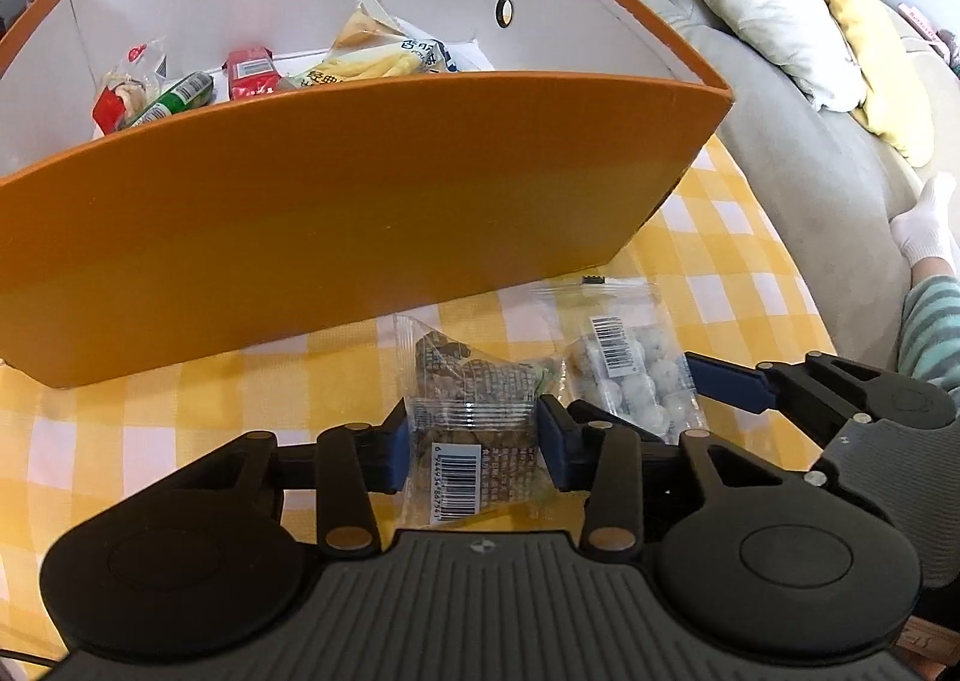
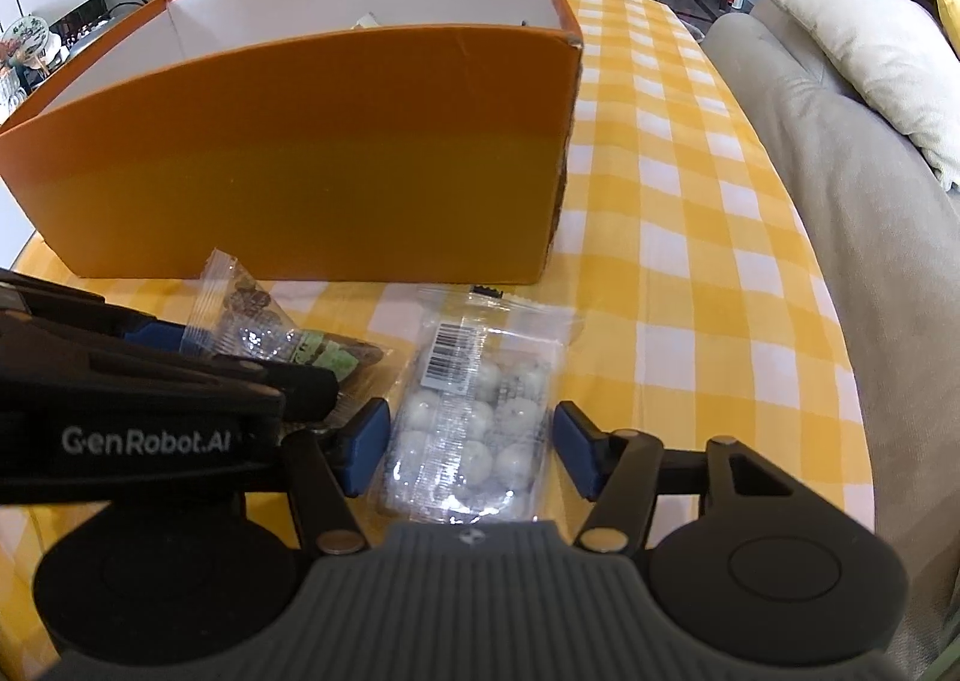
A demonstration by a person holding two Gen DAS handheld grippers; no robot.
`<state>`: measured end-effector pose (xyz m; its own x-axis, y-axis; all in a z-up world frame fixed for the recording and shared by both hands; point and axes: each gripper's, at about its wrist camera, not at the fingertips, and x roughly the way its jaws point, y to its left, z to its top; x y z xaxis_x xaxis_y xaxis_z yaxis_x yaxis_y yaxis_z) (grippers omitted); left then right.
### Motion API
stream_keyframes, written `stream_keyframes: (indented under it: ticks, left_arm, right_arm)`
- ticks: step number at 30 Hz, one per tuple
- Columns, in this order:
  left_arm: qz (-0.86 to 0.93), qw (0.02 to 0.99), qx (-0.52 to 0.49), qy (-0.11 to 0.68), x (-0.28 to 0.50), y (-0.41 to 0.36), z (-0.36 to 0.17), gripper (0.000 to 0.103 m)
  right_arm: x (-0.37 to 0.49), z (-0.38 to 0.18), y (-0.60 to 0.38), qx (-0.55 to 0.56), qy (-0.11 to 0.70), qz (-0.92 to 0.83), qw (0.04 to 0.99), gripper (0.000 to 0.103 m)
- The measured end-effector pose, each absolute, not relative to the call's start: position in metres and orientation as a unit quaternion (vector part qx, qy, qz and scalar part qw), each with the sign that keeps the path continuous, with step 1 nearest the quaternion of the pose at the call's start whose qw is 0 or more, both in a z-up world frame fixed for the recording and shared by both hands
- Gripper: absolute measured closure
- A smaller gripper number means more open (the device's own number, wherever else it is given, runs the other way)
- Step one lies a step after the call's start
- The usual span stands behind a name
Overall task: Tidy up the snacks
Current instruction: 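Grasp the brown snack bag with the left tool while the right tool grasps the white candy pack, then lift the snack bag and candy pack and carry both over the box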
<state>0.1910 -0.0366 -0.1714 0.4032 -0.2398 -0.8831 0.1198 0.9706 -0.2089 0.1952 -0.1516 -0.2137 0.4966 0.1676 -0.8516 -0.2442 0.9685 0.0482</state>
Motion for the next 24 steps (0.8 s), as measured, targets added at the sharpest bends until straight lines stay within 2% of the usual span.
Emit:
stream_keyframes:
  ticks: [10, 24]
  left_arm:
    - [-0.093, 0.845, -0.032, 0.526, 0.185, -0.039, -0.168, 0.059]
    - [-0.077, 0.855, -0.016, 0.513, 0.160, -0.024, -0.142, 0.059]
  right_arm:
    - [0.191, -0.211, -0.152, -0.042, 0.488, 0.122, 0.863, 0.050]
    - [0.175, -0.198, -0.155, -0.035, 0.510, 0.134, 0.849, 0.051]
